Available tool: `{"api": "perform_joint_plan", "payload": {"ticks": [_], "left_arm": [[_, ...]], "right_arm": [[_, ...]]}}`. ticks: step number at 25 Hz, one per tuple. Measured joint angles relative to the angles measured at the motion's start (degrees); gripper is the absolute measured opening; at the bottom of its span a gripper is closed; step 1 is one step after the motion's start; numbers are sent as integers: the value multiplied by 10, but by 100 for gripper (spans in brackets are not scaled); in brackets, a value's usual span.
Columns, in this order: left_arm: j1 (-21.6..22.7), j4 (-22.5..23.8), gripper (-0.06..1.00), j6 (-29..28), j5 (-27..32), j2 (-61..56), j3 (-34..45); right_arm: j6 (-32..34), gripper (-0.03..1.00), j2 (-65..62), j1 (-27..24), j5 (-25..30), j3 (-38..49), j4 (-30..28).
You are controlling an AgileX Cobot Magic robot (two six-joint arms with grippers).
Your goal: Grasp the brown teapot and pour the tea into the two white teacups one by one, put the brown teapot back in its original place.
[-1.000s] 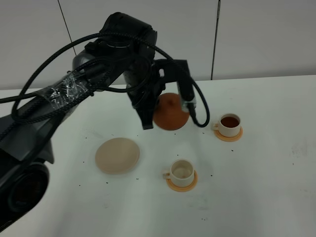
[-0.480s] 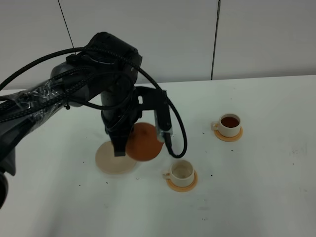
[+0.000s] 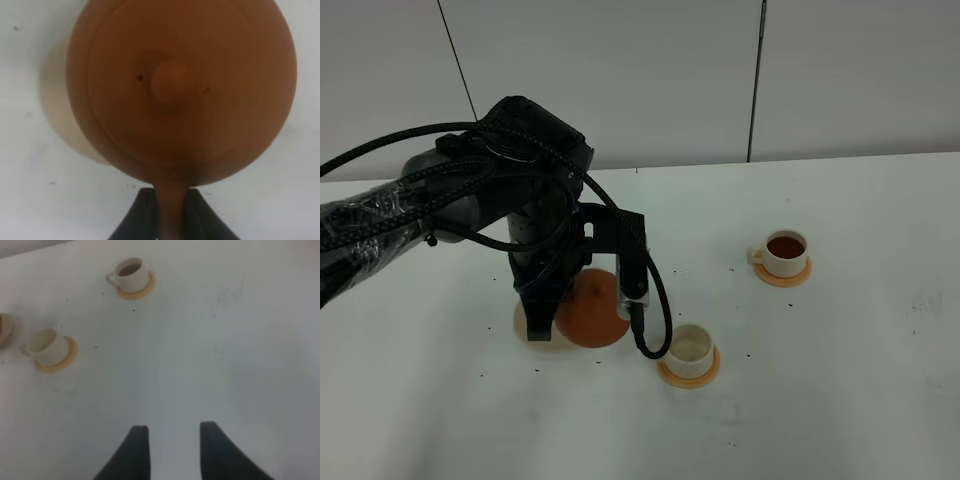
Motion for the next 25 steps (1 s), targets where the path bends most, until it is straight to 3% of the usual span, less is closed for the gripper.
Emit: {"api": "perform_joint_plan", "payload": {"ticks": [8, 16, 25], "left_arm": [[-23, 38, 17, 48, -52, 0, 0], [-47, 96, 17, 71, -57, 0, 0], [-64, 115, 17, 110, -61, 2, 1]], "right_arm": [[0, 24, 0, 0, 0, 0, 0], [0, 24, 0, 0, 0, 0, 0], [0, 24, 0, 0, 0, 0, 0]]}}
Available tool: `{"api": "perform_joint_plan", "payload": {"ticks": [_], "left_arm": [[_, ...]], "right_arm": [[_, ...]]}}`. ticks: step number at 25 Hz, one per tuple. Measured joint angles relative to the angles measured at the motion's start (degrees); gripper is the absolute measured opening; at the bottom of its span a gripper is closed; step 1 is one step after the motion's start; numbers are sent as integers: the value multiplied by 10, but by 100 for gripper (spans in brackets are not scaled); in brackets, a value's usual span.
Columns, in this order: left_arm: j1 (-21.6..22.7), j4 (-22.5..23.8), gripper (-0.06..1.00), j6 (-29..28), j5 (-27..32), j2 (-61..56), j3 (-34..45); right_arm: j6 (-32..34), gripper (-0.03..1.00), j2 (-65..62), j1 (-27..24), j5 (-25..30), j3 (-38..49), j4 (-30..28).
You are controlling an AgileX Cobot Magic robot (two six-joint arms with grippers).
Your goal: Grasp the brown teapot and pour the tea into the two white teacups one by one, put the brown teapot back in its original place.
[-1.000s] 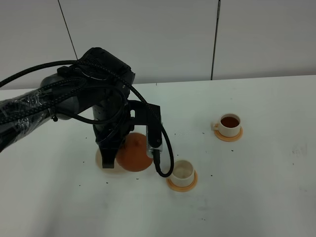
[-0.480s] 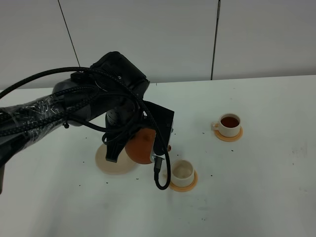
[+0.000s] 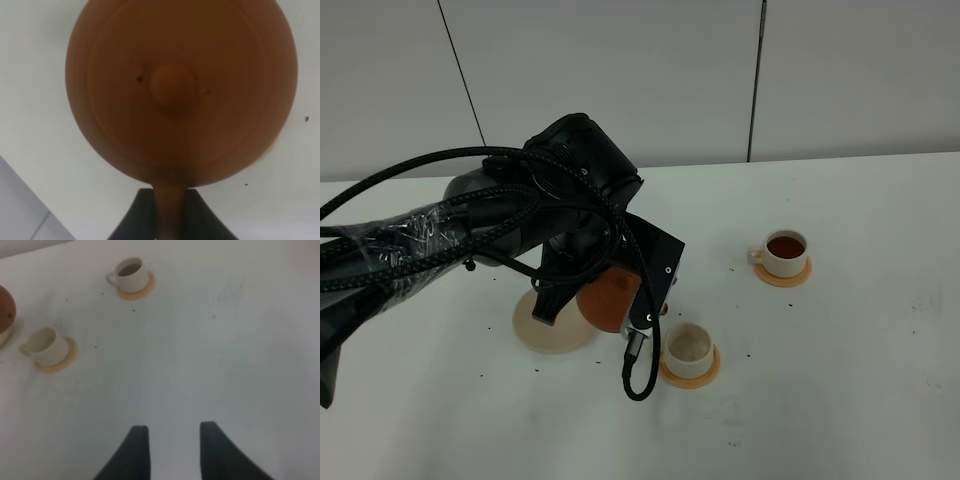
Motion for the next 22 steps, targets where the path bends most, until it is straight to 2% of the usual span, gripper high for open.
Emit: {"api": "perform_joint_plan", "payload": {"ticks": [22], "left_arm": [[-26, 61, 17, 29, -29, 32, 2]], "right_arm": [[0, 24, 0, 0, 0, 0, 0]]}}
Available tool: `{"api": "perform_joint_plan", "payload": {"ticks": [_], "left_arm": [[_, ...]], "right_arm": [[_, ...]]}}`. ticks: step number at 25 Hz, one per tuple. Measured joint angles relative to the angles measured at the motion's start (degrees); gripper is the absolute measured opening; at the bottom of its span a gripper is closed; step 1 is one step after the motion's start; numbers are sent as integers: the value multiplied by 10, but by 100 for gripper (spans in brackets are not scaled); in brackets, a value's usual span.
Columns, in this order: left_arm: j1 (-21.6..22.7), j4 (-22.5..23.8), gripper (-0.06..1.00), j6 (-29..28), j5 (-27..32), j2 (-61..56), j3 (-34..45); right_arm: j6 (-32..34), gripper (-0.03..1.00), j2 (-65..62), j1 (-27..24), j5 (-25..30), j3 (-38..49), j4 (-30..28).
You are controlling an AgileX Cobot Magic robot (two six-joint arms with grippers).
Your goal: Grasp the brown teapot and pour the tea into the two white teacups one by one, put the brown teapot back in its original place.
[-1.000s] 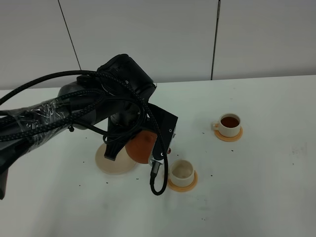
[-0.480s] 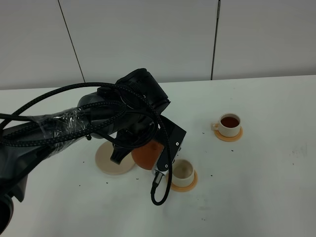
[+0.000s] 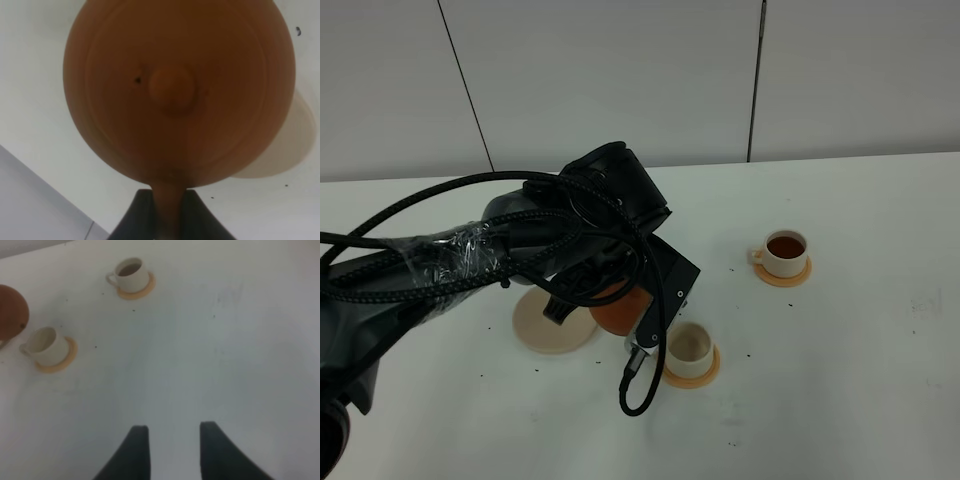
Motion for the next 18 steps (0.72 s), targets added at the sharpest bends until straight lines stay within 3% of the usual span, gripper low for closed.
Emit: {"api": "perform_joint_plan", "payload": {"ticks": [18], "left_arm": [[-24, 38, 17, 6, -16, 6, 0]], "right_arm": [[0, 24, 0, 0, 0, 0, 0]]}}
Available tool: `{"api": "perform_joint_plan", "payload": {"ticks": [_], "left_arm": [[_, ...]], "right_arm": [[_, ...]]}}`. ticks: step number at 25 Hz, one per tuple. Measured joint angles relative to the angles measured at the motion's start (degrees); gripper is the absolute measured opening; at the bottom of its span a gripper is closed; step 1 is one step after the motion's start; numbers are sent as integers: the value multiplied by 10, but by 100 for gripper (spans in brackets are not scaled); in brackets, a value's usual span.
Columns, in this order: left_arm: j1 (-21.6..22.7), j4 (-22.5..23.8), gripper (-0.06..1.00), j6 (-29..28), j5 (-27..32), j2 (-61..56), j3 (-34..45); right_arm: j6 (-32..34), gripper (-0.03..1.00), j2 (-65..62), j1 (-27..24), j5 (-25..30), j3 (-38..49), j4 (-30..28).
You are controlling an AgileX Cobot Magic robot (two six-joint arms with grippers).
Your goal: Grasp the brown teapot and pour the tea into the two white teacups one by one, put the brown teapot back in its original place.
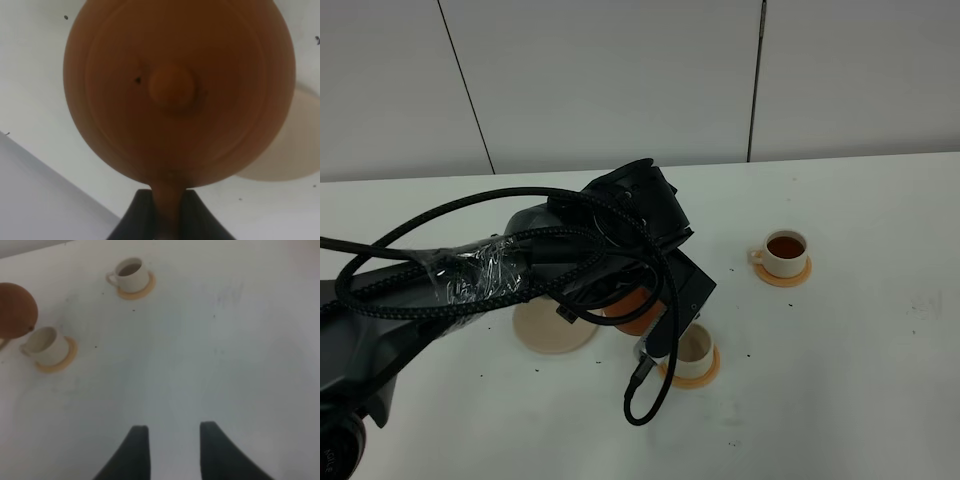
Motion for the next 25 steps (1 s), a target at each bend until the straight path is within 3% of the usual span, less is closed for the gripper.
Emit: {"api": "perform_joint_plan", "payload": {"ticks": [25], "left_arm": [[-6, 18, 17, 41, -12, 0, 0]], "right_arm": [[0, 24, 0, 0, 0, 0, 0]]}}
